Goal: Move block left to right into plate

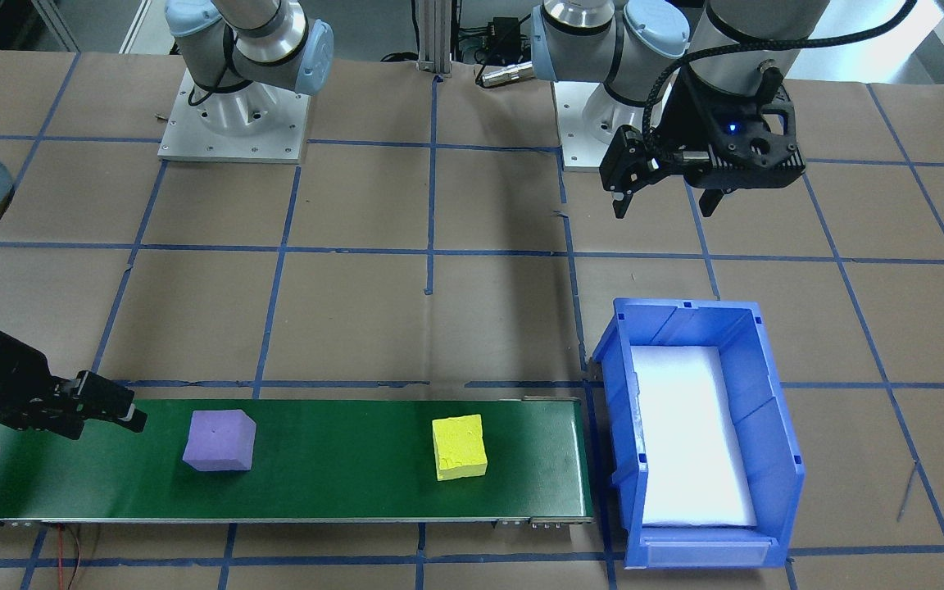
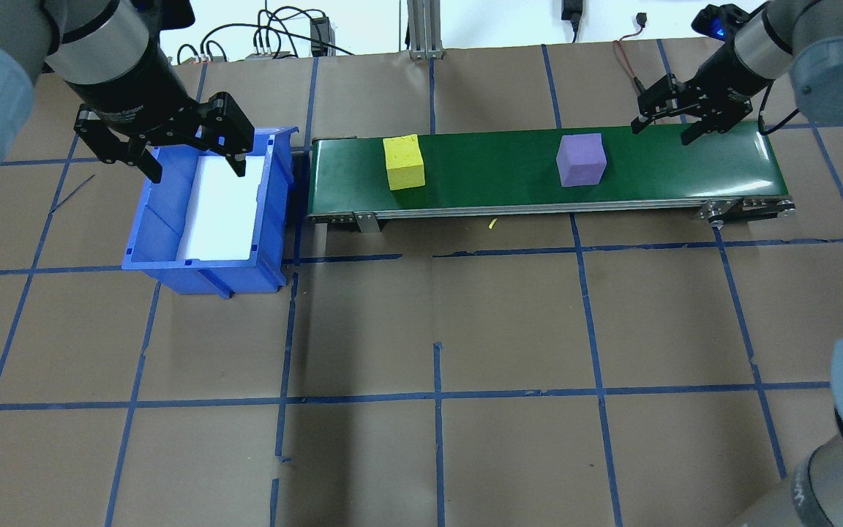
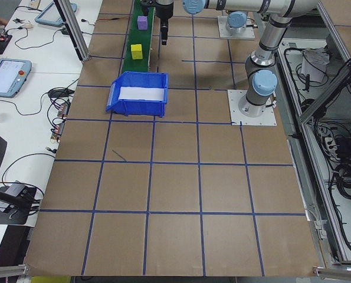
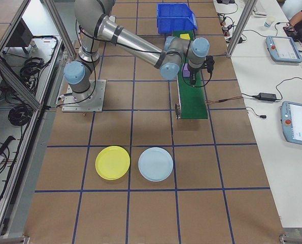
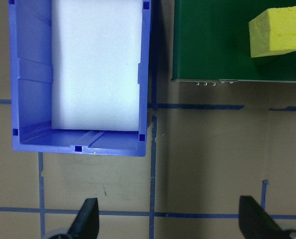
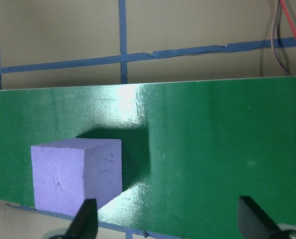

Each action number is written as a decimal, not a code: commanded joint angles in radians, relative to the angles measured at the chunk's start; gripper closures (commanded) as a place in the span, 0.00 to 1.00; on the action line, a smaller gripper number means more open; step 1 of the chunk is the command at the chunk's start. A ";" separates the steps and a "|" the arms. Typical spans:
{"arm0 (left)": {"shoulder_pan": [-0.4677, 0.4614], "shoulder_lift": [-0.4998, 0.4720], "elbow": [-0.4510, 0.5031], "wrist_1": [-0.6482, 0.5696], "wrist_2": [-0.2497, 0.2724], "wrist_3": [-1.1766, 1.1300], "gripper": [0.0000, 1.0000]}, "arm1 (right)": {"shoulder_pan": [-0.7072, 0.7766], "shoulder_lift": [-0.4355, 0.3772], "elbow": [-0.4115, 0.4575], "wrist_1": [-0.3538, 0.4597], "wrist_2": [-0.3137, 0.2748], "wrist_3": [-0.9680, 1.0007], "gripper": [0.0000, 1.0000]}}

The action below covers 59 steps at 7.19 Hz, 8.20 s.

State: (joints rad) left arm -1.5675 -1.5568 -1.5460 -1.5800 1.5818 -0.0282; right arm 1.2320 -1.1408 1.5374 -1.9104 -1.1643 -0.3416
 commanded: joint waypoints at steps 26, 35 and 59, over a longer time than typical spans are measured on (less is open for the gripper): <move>0.069 0.023 0.044 -0.035 -0.025 0.155 0.00 | -0.315 0.004 -0.028 -0.082 -0.310 -0.282 0.69; 0.069 0.023 0.043 -0.035 -0.031 0.155 0.00 | -0.729 0.104 0.046 -0.070 -0.296 -0.619 0.01; 0.070 0.024 0.038 -0.035 -0.031 0.155 0.00 | -0.066 0.067 -0.003 -0.153 -0.266 -0.099 0.59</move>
State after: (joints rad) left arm -1.4972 -1.5324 -1.5078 -1.6153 1.5509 0.1273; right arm 1.1721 -1.0548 1.5404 -2.0665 -1.3646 -0.4378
